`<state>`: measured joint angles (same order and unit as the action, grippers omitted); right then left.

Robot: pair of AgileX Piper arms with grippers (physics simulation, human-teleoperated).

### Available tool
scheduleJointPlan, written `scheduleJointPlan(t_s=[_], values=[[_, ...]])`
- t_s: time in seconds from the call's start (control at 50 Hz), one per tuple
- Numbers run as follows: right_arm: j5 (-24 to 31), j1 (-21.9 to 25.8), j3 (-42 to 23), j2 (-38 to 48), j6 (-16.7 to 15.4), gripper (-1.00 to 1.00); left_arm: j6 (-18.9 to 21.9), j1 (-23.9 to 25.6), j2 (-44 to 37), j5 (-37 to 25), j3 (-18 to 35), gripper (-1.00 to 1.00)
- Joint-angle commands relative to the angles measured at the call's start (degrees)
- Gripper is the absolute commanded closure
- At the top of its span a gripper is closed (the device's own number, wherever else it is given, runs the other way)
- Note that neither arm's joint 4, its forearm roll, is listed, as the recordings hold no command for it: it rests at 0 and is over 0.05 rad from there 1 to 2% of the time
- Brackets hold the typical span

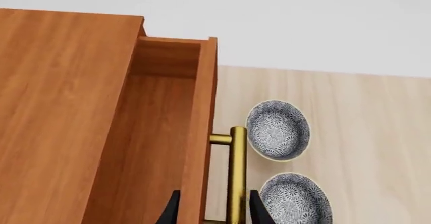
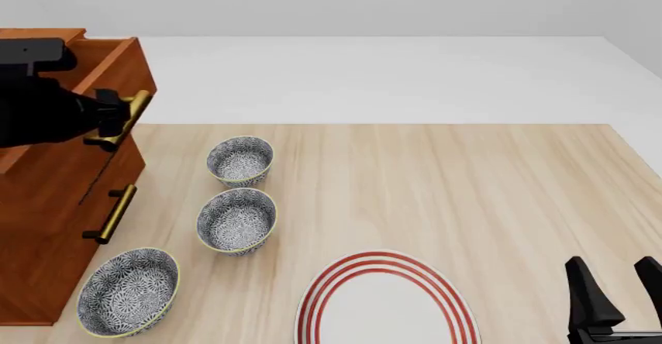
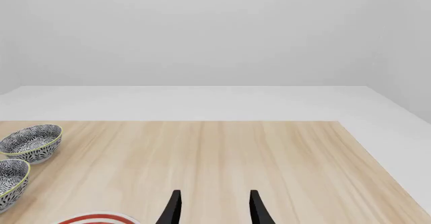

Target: Open the top drawer of the cabinet.

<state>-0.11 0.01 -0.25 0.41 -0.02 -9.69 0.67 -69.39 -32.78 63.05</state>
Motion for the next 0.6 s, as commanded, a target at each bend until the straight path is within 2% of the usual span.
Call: scheduleJointPlan(t_s=[0.02,0.44,0.6], values=[[0.0,0.0,0.0,0.0,0.0,-1.0,5.6,1.6,-10.3,-1.2,-4.3,-1.0],[0.0,0.0,0.0,0.0,0.0,-1.0,7.8,1.9,-9.7,-5.7,-0.4,-1.0],[0.0,0.0,0.0,0.0,0.0,-1.0,9.9,1.4,-9.7,-8.7,2.0,-1.0]])
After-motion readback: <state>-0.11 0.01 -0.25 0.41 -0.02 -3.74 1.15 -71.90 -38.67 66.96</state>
